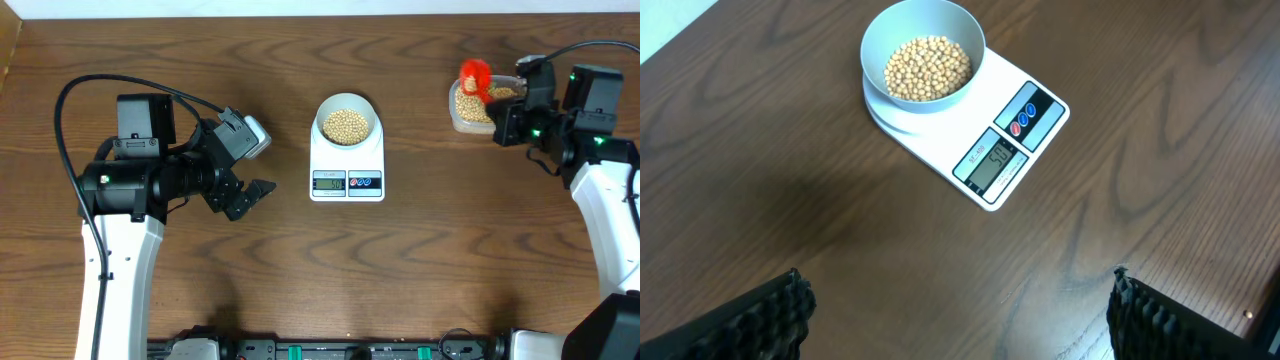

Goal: Scoop item into bowl and weigh 50g on scale
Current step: 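Carry the red scoop right back to the soybean tub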

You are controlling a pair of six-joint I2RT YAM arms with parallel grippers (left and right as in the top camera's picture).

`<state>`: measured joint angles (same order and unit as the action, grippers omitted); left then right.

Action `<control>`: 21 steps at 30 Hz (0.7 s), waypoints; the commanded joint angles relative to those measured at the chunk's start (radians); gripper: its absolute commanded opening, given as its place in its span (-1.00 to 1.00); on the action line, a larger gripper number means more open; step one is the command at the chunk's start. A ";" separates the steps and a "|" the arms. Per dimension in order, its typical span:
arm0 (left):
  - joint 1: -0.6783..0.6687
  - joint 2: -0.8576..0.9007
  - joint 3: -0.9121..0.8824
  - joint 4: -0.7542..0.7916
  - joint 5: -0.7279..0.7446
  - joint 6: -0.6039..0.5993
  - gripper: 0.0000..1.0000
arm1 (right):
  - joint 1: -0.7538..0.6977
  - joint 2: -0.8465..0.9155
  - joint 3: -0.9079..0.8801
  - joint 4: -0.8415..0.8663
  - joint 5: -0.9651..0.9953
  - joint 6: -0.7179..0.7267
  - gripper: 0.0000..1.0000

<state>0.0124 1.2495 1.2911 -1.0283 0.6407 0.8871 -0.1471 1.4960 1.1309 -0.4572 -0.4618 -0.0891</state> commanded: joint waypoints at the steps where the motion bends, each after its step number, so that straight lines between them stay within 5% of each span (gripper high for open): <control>1: 0.004 0.007 0.014 -0.003 -0.005 -0.005 0.92 | -0.011 -0.024 0.000 -0.020 0.159 -0.051 -0.98; 6: 0.004 0.007 0.014 -0.003 -0.005 -0.006 0.92 | -0.011 -0.024 0.000 -0.033 0.310 -0.060 -0.98; 21: 0.004 0.007 0.014 -0.003 -0.005 -0.006 0.92 | -0.008 0.050 0.000 -0.048 0.314 -0.159 -0.98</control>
<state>0.0124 1.2495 1.2911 -1.0283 0.6407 0.8871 -0.1528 1.5127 1.1309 -0.5068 -0.1589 -0.2295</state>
